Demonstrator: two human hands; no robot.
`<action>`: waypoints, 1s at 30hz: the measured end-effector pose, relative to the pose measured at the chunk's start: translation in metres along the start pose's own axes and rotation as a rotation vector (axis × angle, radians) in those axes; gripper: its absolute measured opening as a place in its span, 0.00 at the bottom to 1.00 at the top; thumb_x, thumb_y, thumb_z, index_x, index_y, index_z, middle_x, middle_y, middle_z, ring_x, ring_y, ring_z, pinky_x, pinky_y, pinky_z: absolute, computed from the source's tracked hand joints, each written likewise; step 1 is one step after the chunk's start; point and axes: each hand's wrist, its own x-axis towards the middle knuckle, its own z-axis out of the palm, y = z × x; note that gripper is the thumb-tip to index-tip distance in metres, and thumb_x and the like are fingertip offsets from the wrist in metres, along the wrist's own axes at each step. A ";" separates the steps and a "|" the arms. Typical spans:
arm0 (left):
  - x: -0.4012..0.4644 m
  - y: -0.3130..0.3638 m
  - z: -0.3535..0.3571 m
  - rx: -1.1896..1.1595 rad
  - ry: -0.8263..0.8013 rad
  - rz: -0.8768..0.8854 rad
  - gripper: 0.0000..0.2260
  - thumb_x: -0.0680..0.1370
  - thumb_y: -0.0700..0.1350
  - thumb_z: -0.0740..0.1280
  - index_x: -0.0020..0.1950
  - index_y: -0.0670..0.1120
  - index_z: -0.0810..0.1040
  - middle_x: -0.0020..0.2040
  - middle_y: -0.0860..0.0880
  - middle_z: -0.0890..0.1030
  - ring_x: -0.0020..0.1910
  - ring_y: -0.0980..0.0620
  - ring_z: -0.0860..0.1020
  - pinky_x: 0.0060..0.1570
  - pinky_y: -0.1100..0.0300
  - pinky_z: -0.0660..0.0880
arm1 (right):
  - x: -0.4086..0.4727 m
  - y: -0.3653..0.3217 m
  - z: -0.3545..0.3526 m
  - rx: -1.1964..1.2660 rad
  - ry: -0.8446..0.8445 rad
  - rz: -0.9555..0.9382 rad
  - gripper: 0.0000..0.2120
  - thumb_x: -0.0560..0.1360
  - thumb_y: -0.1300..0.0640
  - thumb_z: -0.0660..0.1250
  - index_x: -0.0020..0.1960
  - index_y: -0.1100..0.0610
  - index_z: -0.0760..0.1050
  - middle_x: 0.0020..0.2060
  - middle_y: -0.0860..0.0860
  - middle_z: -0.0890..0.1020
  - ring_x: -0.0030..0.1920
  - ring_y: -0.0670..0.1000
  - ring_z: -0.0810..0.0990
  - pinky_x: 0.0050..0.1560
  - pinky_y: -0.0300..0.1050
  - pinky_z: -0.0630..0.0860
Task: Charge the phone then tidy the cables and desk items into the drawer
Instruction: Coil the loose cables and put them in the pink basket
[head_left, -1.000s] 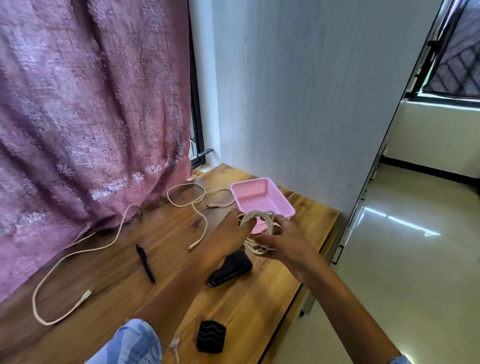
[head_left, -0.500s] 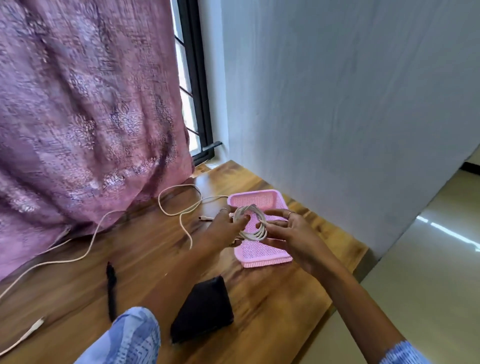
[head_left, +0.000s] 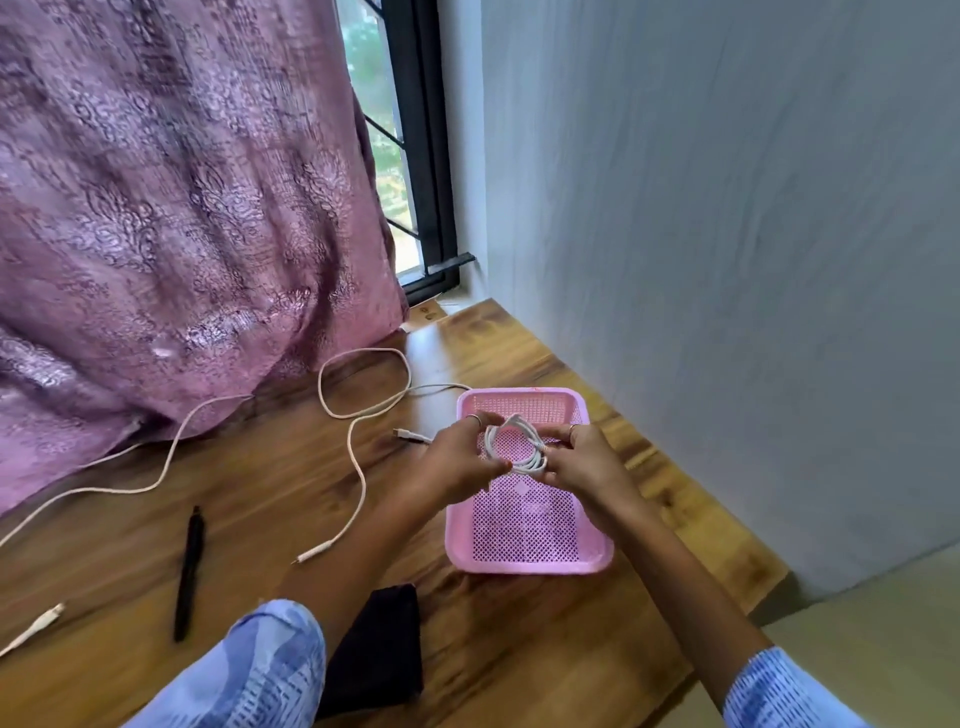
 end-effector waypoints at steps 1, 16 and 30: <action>0.000 0.000 0.002 0.064 -0.004 0.009 0.26 0.72 0.40 0.73 0.68 0.45 0.70 0.61 0.42 0.79 0.53 0.45 0.81 0.57 0.52 0.76 | 0.003 0.001 0.002 -0.032 -0.003 -0.006 0.17 0.74 0.66 0.66 0.62 0.62 0.75 0.48 0.58 0.84 0.46 0.54 0.84 0.51 0.56 0.81; 0.013 -0.003 0.046 0.902 -0.041 -0.015 0.20 0.79 0.40 0.58 0.71 0.37 0.65 0.73 0.38 0.61 0.72 0.40 0.61 0.69 0.50 0.60 | 0.018 0.009 0.023 -0.380 0.017 -0.104 0.22 0.73 0.70 0.58 0.64 0.59 0.75 0.58 0.56 0.81 0.60 0.56 0.77 0.61 0.46 0.71; 0.007 -0.009 0.054 0.990 -0.044 -0.057 0.26 0.83 0.46 0.48 0.76 0.37 0.41 0.78 0.41 0.44 0.77 0.44 0.41 0.75 0.51 0.42 | 0.025 0.025 0.034 -0.656 0.024 -0.268 0.22 0.77 0.63 0.59 0.71 0.58 0.67 0.67 0.56 0.73 0.68 0.57 0.68 0.69 0.53 0.65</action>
